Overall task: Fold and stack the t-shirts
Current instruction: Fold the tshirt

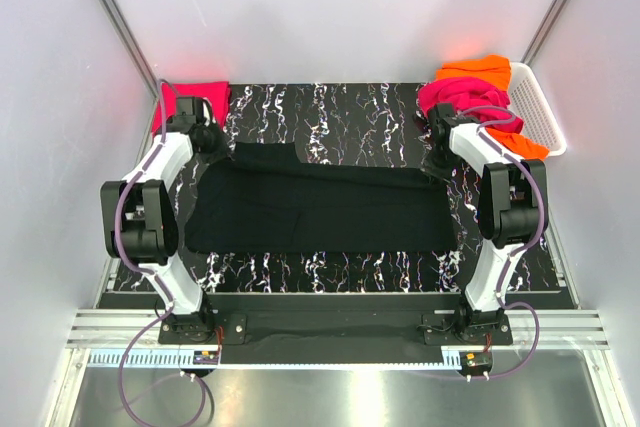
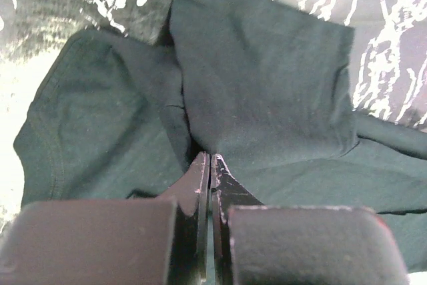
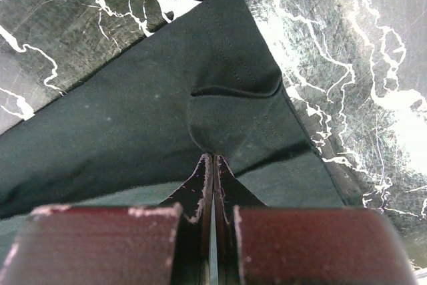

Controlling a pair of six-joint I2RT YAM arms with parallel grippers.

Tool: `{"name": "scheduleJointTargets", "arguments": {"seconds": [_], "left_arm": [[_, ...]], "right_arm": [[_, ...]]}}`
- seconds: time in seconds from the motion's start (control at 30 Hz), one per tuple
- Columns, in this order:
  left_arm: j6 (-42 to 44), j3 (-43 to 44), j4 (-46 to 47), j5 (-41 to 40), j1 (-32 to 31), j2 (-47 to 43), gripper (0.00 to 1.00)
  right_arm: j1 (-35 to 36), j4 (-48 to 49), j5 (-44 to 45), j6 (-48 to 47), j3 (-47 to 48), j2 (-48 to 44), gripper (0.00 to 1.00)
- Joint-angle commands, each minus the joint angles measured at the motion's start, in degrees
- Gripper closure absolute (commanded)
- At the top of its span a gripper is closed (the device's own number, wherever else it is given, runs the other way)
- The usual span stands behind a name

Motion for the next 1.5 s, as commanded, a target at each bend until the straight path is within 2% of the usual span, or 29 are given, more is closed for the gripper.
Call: {"name": "scheduleJointTargets", "arguments": {"seconds": [0.0, 0.2, 0.93, 1.3, 1.4, 1.43, 1.47], "left_arm": [[0.8, -1.2, 1.1, -2.4, 0.3, -4.7, 1.0], [0.4, -4.2, 1.1, -1.9, 0.3, -5.9, 1.0], [-1.0, -12.5, 0.0, -7.7, 0.6, -13.2, 1.0], [-2.7, -15.0, 0.0, -6.3, 0.8, -11.9, 1.0], [-2.8, -15.2, 0.0, -5.6, 0.8, -11.1, 1.0], [-2.9, -15.2, -0.4, -5.5, 0.9, -10.8, 1.0], [-2.8, -15.1, -0.6, -5.0, 1.2, -10.6, 0.97]], "right_arm": [[0.1, 1.9, 0.5, -0.3, -0.2, -1.5, 1.0], [-0.4, 1.9, 0.2, -0.5, -1.5, -0.6, 1.0], [-0.9, 2.4, -1.4, -1.5, -2.2, 0.1, 1.0], [-0.9, 2.5, -2.1, -1.9, -3.2, 0.6, 1.0], [-0.8, 2.3, -3.7, -2.5, -3.5, 0.2, 0.89], [-0.9, 2.1, -5.1, -2.9, -3.5, 0.0, 0.76], [-0.9, 1.8, -6.4, -3.5, -3.3, -0.5, 0.71]]}}
